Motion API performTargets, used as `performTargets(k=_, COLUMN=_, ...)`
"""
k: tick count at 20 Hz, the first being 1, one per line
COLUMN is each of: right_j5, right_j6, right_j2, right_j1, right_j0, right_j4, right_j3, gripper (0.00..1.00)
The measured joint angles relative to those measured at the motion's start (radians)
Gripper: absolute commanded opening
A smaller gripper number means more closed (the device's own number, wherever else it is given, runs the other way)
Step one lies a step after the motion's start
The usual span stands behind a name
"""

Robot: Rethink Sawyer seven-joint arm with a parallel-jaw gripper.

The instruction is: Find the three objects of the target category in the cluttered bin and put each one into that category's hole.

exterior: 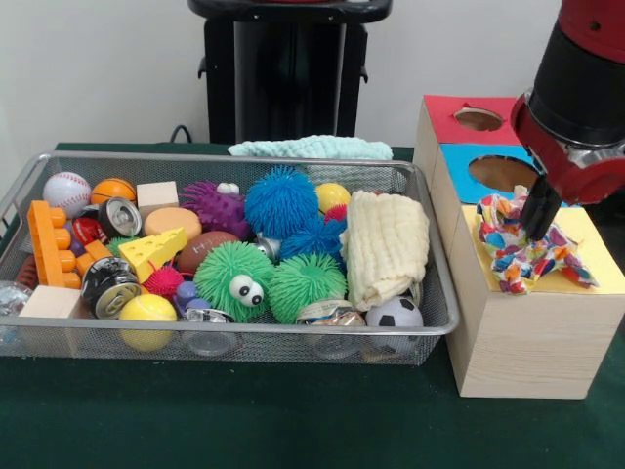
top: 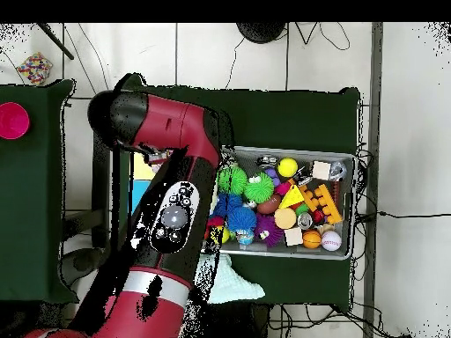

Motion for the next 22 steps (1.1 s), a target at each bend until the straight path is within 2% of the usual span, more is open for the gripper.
performTargets(k=8, right_j5=-0.078, right_j6=0.0, right_j2=0.0, right_j1=0.042, right_j0=0.013, right_j4=0.022, right_j3=0.0, gripper=0.0)
performTargets(k=22, right_j5=-0.099, right_j6=0.0, right_j2=0.004, right_j1=0.035, right_j0=0.013, right_j4=0.055, right_j3=0.026, gripper=0.0)
